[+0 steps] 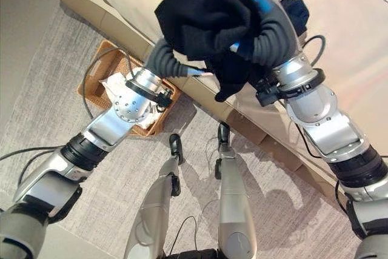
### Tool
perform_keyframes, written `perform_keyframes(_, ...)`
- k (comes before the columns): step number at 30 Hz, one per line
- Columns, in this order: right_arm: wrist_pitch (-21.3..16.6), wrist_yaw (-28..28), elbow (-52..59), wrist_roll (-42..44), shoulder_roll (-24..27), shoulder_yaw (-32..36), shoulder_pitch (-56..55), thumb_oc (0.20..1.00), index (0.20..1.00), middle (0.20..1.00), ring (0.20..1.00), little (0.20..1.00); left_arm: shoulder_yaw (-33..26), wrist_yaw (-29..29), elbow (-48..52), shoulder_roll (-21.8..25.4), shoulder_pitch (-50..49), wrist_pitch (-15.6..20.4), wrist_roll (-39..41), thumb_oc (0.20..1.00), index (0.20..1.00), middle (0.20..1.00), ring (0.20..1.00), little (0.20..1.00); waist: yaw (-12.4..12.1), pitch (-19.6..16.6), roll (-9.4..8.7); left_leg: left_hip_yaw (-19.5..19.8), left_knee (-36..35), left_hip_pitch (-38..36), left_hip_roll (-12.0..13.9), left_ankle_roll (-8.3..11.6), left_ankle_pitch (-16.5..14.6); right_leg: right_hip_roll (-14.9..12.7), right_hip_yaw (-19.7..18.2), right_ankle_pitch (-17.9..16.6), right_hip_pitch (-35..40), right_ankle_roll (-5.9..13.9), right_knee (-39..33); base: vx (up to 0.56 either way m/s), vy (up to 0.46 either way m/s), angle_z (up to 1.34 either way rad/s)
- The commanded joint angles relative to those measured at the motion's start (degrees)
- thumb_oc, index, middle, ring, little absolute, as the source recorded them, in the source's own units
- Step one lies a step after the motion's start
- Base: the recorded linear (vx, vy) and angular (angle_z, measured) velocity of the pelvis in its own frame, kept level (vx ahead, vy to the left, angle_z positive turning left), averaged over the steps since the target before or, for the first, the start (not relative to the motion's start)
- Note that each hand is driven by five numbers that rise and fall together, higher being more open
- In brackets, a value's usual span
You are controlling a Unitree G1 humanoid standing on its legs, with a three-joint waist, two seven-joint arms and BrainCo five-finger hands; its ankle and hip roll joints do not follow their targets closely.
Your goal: Pick up clothes into the bucket
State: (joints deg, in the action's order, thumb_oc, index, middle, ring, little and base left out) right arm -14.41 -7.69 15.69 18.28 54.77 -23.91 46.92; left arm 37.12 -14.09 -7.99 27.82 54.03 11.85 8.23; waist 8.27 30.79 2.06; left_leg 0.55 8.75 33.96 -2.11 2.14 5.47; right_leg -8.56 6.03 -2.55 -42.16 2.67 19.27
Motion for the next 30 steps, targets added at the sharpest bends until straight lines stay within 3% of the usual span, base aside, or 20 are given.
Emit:
perform_keyframes(1,-4.8,2.2,9.6,4.9,-2.4,1.2,5.5,0.200,0.200,0.200,0.200,0.200,-0.3,-0.1,-1.9,-2.5,4.3,0.5,-1.2,1.000,1.000,1.000,1.000,1.000,-0.3,-1.0,-3.92,2.4,3.5,0.2,-0.3,0.13,-2.0,-1.1,-0.8,1.8,4.4,3.35,0.1,0.00,0.000,0.00)
perform_keyframes(7,-4.6,3.9,12.0,7.0,-7.8,-1.8,7.4,0.200,0.200,0.200,0.200,0.200,-1.6,-4.2,-10.3,-7.1,5.1,-3.7,-11.8,1.000,1.000,1.000,1.000,1.000,-0.7,-1.0,-4.70,2.4,3.1,0.3,-0.1,-0.05,-1.5,-1.1,-0.4,1.2,4.6,3.41,-0.7,0.00,0.000,0.00)
perform_keyframes(11,-3.9,5.0,11.6,9.0,-10.9,-4.3,8.3,0.200,0.200,0.200,0.200,0.200,-2.1,-4.2,-13.0,-8.8,5.4,-4.0,-11.0,1.000,1.000,1.000,1.000,1.000,-0.9,-1.0,-5.19,2.3,3.1,0.2,0.2,-0.22,-1.6,-1.0,-0.3,1.2,4.7,3.39,-0.9,0.01,0.000,-0.02)
perform_keyframes(14,-3.2,5.9,11.6,10.5,-11.5,-5.5,8.3,0.200,0.200,0.200,0.200,0.200,-1.2,-0.9,-10.5,-8.7,5.5,-2.0,-2.9,1.000,1.000,1.000,1.000,1.000,-0.8,-1.0,-5.18,2.3,3.5,0.0,0.2,-0.33,-2.1,-1.0,-0.5,1.6,4.9,3.32,-0.7,0.02,-0.004,-0.01)
perform_keyframes(20,-2.0,6.7,11.0,12.8,-11.1,-9.4,9.5,0.200,0.200,0.200,0.200,0.200,4.8,8.0,-3.7,-7.5,7.3,1.6,25.3,1.000,1.000,1.000,1.000,1.000,-0.5,-1.0,-4.57,2.6,3.0,-0.4,0.1,-0.27,-1.5,-1.0,-0.4,1.2,5.1,3.24,-0.9,0.00,0.000,0.00)
perform_keyframes(21,-2.0,6.5,11.1,13.1,-10.9,-9.9,10.0,0.200,0.200,0.200,0.200,0.200,5.6,8.2,-3.3,-7.0,7.2,1.4,27.3,0.887,0.887,0.887,0.887,0.887,-0.5,-1.0,-4.56,2.7,2.9,-0.6,0.2,-0.26,-1.5,-1.0,-0.4,1.2,5.2,3.23,-0.9,0.00,0.000,0.00)
perform_keyframes(22,-2.0,6.6,11.0,13.3,-10.7,-10.4,10.1,0.200,0.200,0.200,0.200,0.200,6.2,8.6,-2.8,-6.4,7.2,1.5,28.9,0.467,0.467,0.467,0.467,0.467,-0.4,-1.0,-4.61,2.7,2.8,-0.8,0.1,-0.24,-1.5,-1.0,-0.4,1.2,5.4,3.24,-1.0,0.00,0.000,0.00)
perform_keyframes(23,-2.1,6.2,10.7,13.2,-10.6,-10.4,9.8,0.200,0.200,0.200,0.200,0.200,6.2,8.5,-2.4,-5.9,6.7,2.0,30.0,0.200,0.200,0.200,0.200,0.200,-0.5,-1.0,-4.67,2.8,2.8,-1.0,0.2,-0.22,-1.5,-1.0,-0.3,1.2,5.6,3.23,-1.1,0.00,0.000,0.00)
perform_keyframes(29,-2.5,4.6,9.6,12.0,-10.6,-7.4,5.3,0.200,0.200,0.200,0.200,0.200,0.2,8.0,2.3,-3.9,-0.7,3.9,35.0,0.200,0.200,0.200,0.200,0.200,-1.1,-1.0,-4.91,3.0,3.0,-1.0,0.0,-0.11,-1.7,-1.1,-0.1,1.3,5.9,3.13,-1.0,0.00,0.000,0.00)
perform_keyframes(30,-2.4,4.1,9.4,11.4,-10.7,-6.3,3.8,0.802,0.802,0.802,0.802,0.802,-1.3,7.5,3.4,-3.5,-2.3,4.2,35.2,0.200,0.200,0.200,0.200,0.200,-1.3,-1.0,-4.87,3.0,3.1,-1.0,0.0,-0.10,-1.7,-1.1,0.0,1.3,6.0,3.10,-1.0,0.00,0.000,0.00)
